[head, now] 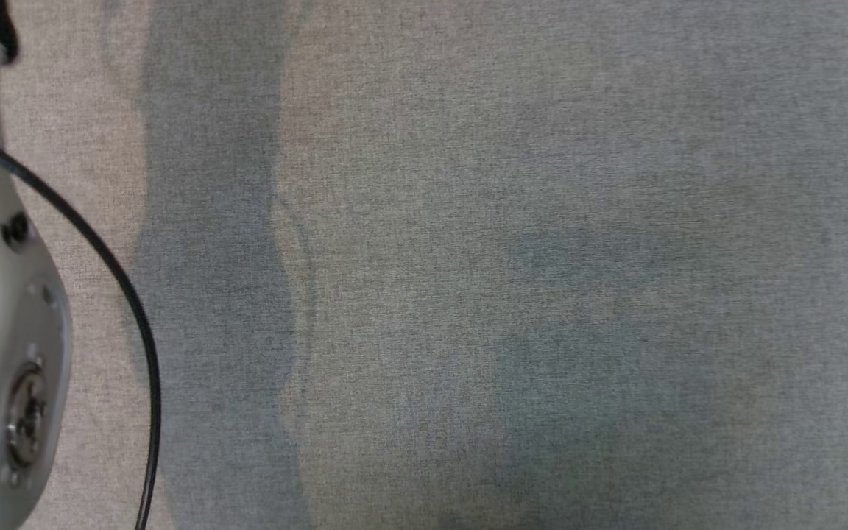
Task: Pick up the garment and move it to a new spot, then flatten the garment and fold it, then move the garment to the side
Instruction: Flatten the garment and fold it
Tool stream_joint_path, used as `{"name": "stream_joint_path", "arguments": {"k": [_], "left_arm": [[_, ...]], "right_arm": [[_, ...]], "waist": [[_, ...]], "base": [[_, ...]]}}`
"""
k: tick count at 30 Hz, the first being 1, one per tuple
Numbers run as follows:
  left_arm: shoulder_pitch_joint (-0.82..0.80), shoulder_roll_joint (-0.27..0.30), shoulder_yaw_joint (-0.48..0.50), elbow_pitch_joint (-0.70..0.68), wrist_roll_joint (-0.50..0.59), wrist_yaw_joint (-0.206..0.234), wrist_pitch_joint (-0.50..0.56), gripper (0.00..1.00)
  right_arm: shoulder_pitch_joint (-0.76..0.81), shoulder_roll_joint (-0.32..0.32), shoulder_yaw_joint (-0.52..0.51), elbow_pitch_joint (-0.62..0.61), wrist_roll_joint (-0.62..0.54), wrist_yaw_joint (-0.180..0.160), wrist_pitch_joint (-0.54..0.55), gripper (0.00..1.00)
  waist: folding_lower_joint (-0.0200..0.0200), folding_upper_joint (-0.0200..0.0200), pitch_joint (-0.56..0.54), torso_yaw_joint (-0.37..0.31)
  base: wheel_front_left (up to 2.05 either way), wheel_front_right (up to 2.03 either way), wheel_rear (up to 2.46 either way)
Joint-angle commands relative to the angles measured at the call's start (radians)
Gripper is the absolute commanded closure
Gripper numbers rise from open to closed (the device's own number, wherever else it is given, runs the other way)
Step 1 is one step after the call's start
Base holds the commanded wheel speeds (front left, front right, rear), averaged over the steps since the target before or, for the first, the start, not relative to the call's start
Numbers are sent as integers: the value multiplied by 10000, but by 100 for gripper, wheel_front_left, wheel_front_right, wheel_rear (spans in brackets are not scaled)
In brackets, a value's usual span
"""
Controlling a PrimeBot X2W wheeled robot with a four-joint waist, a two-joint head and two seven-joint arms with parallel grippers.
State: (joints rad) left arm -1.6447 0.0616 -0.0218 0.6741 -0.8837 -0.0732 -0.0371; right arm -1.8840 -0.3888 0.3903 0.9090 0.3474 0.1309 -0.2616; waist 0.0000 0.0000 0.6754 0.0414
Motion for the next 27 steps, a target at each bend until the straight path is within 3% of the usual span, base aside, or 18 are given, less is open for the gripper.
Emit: {"name": "stream_joint_path", "arguments": {"k": [1, 14, 22, 27], "left_arm": [[282, 22, -246, 323, 206, -178, -99, 100], [2037, 284, -1801, 1768, 1036, -590, -977, 100], [4023, 989, -3881, 1453, 1229, -580, -1273, 100], [5618, 1772, -5666, 1641, 1840, -570, -1632, 100]], "right_arm": [[502, 31, 0, 24, 137, -3, -53, 100], [3411, 102, 758, -545, 899, -3, -55, 100], [5483, 19, 1329, -888, 1620, -3, -54, 100], [7115, -106, 2191, -720, 2440, -3, -55, 100]], "waist": [[0, 0, 71, 72], [0, 0, -419, 154], [0, 0, -1384, 50], [0, 0, -2417, -25]], "base": [[0, 0, 0], [0, 0, 0], [0, 0, 0], [0, 0, 0]]}}
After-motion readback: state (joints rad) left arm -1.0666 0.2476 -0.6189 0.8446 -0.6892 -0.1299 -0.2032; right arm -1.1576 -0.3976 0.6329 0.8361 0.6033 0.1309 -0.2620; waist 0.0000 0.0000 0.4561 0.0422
